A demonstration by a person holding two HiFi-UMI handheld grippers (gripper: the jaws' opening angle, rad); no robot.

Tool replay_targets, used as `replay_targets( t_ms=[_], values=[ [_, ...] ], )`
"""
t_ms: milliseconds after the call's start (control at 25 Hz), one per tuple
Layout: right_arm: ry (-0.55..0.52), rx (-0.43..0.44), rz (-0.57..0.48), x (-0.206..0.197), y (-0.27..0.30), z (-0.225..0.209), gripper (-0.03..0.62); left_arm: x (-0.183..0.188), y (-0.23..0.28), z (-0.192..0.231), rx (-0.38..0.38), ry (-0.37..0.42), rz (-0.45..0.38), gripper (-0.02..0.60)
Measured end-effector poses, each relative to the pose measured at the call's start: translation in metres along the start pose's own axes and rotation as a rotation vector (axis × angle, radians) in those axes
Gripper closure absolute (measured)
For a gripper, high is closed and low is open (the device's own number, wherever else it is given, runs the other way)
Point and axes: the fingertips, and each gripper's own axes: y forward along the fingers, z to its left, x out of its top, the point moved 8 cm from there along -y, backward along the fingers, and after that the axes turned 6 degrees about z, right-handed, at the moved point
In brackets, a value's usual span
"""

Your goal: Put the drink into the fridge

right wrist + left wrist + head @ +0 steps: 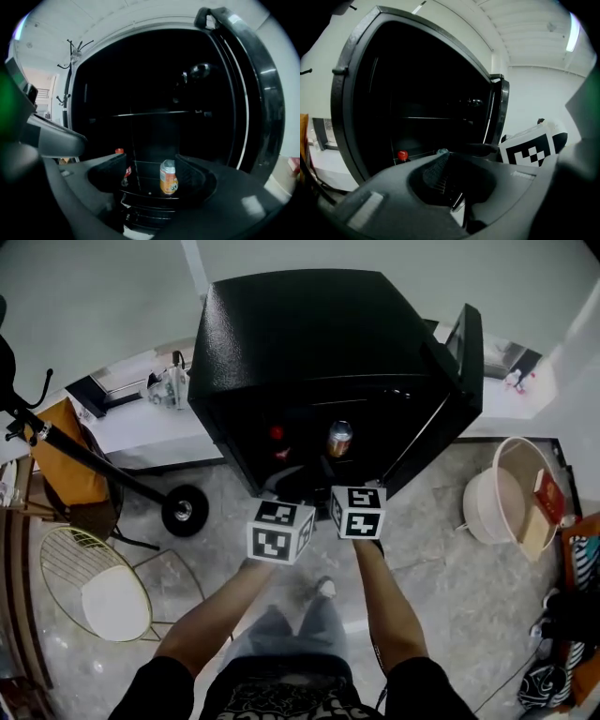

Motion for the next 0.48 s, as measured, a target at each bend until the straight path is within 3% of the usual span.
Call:
replay_targets(
  t_ms=[280,480],
  values=[
    [-0.026,0.051,0.025,0.054,-0.071,0.039,0.324,0.039,-0.060,-0.013,-0.004,0.021,-0.016,0.577],
    [-0.011,0.049,0.013,0.089,-0.122,0.069,0.420,0.059,-0.102,-0.021,-0.020,0.030,-0.033,0.577]
  ],
)
